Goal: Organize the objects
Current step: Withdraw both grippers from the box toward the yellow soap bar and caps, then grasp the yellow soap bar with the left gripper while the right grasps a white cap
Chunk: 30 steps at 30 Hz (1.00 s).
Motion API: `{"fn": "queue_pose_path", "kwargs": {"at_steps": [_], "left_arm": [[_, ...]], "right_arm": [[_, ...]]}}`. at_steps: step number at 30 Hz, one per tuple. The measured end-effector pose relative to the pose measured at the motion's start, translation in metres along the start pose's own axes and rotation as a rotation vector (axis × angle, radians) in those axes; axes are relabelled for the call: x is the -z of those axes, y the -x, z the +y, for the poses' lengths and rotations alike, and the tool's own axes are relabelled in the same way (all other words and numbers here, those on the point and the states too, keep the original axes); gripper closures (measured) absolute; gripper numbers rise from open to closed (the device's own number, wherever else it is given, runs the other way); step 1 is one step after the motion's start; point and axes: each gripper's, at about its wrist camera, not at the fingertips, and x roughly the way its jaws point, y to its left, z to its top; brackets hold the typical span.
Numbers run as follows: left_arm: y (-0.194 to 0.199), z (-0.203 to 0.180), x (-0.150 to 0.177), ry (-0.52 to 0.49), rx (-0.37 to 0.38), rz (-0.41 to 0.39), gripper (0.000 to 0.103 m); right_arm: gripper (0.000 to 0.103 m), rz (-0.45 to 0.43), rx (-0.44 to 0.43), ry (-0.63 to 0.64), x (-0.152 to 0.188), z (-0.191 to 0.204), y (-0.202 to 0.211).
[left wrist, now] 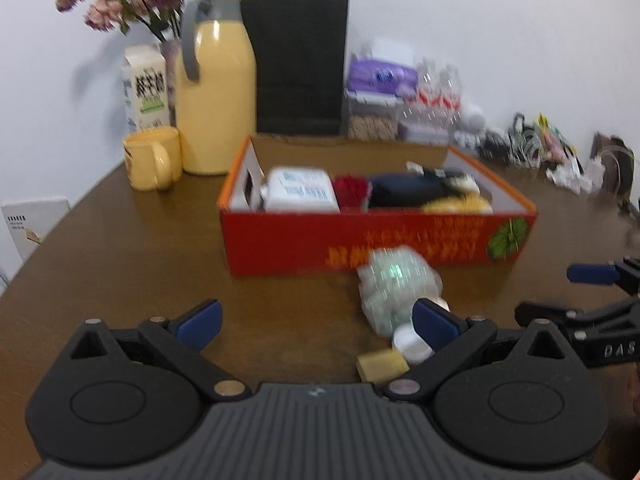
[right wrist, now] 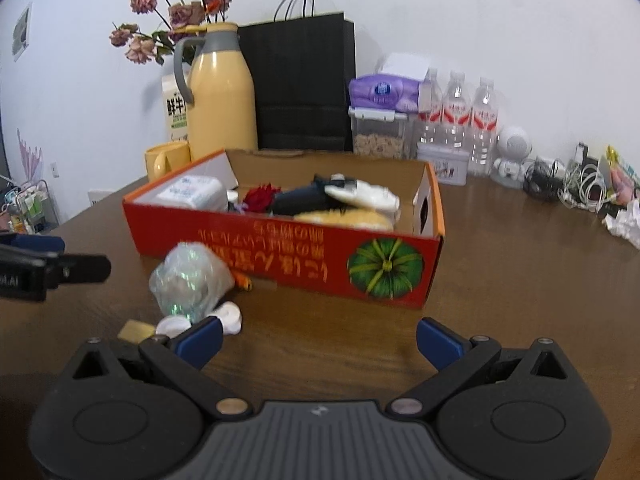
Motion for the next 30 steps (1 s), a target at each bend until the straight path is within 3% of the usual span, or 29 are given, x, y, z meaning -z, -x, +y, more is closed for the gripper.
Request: {"fn": "queue_pose_path", "kwargs": {"at_steps": [4,6,10,13,15,16,23,30], "left_arm": [[-0.012,-0.01,0.011,-0.011,0.02,0.053,0.0],[-0.018,-0.015,0.015,-0.014,0.028,0.078,0.006],[-0.027,-0.023,0.02,-0.019,0.038,0.115,0.033],[-0.03,-0.028,0.023,-0.026,0.041,0.12,0.039],[-0.029,-0.028,0.023,-0.025,0.05,0.112,0.053],[-0.029,-0.028,0.023,-0.019,0.057,0.108,0.066],[-0.026,-0.021,0.022,0.012,0.07,0.091,0.067],[-0.019,0.004,0.015,0.063,0.024,0.043,0.067]], "right_arm": [[0.0,0.021,-0.001,-0.001,0.007,0.0,-0.005],[0.0,0.026,0.0,-0.002,0.009,0.0,-0.006],[0.0,0.036,0.002,-0.006,0.011,0.0,-0.009],[0.0,0.044,0.002,-0.007,0.013,-0.001,-0.012],[0.0,0.047,0.0,-0.007,0.015,0.0,-0.013],[0.0,0.049,-0.001,-0.007,0.015,0.0,-0.014],[0.0,0.067,-0.005,0.005,0.017,0.002,-0.017],[0.0,0.092,-0.04,0.09,0.017,0.021,-0.019]]}}
